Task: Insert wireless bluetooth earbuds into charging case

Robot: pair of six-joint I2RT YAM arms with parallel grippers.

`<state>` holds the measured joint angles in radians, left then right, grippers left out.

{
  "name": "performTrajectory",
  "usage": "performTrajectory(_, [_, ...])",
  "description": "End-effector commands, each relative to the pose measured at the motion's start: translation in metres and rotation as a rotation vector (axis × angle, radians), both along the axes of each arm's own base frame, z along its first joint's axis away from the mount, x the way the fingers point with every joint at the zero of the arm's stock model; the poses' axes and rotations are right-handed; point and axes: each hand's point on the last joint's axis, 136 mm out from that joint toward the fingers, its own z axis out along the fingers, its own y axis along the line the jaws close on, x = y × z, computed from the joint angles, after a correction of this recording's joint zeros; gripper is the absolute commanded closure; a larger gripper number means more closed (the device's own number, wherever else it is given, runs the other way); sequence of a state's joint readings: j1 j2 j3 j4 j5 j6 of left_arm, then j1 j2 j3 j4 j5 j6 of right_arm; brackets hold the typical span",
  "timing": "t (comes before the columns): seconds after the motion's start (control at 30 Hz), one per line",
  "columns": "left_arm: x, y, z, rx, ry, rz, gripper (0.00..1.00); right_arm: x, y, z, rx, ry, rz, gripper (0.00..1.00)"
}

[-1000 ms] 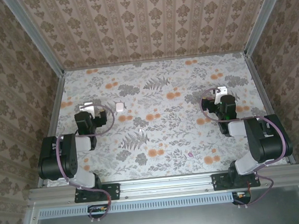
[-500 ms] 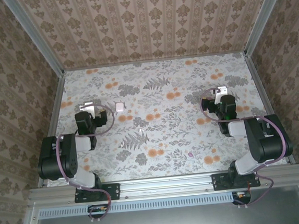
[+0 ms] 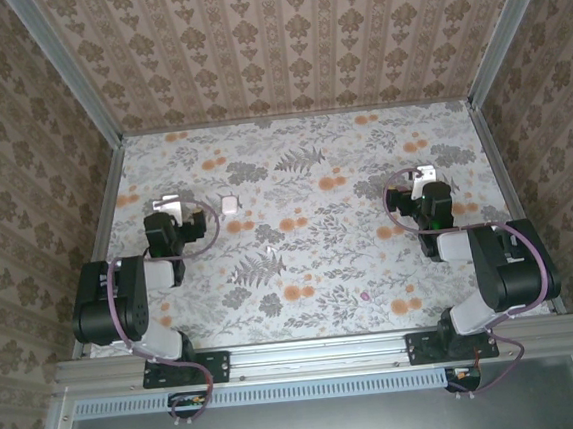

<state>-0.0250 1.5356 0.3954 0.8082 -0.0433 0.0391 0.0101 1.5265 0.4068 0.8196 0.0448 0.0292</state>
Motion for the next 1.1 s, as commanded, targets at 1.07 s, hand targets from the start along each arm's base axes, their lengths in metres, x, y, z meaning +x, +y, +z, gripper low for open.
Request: performTrajectory(1.07, [-0.038, -0.055, 0.118, -0.584, 0.081, -0.149, 0.00, 0.010, 0.002, -0.028, 0.342, 0.794, -0.149, 0.20])
